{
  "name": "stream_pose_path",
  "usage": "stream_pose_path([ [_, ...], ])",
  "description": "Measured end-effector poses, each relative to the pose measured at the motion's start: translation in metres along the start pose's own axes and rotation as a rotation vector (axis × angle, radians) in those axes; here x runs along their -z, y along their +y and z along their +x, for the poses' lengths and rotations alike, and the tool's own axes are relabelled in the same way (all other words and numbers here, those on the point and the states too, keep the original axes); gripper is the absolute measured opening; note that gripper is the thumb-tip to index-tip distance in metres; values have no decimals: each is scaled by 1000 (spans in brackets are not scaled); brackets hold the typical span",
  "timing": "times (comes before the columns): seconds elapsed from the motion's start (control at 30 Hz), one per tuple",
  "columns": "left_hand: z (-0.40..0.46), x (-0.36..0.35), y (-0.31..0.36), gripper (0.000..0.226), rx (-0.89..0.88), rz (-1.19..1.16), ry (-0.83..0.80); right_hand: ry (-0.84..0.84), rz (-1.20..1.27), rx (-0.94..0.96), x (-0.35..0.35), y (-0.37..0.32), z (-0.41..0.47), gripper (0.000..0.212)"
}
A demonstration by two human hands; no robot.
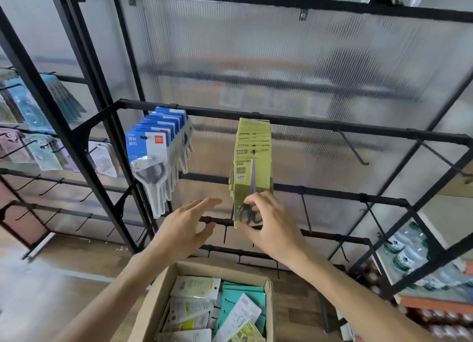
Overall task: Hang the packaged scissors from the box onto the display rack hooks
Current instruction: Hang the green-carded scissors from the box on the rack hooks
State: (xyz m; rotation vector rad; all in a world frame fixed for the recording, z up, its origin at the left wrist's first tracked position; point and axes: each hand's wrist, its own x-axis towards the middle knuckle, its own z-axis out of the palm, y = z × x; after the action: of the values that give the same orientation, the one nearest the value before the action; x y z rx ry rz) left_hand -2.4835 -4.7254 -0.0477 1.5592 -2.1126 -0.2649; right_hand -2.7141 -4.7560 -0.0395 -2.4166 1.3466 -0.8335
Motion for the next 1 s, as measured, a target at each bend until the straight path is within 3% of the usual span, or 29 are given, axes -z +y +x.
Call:
stream_pose_path([
  [0.23,-84,-69,-54,53,265,-58,-181,-293,26,-138,-77,23,-67,45],
  [0.43,-177,-163,-109,58,620,-76,-458,-612,-22,-353,-180,65,-122,51],
  [0.53,-204,-207,-131,69,658,-100,-601,-756,-58,-404,-230,84,-138,45],
  [0.77,-229,-290,-168,63,715,-142,-730,-889,-95,-477,-324,115,-185,38],
  [1.0,-247,-333,-170,61,712,-191,-741,-820,-234,-640,-324,163,-211,39],
])
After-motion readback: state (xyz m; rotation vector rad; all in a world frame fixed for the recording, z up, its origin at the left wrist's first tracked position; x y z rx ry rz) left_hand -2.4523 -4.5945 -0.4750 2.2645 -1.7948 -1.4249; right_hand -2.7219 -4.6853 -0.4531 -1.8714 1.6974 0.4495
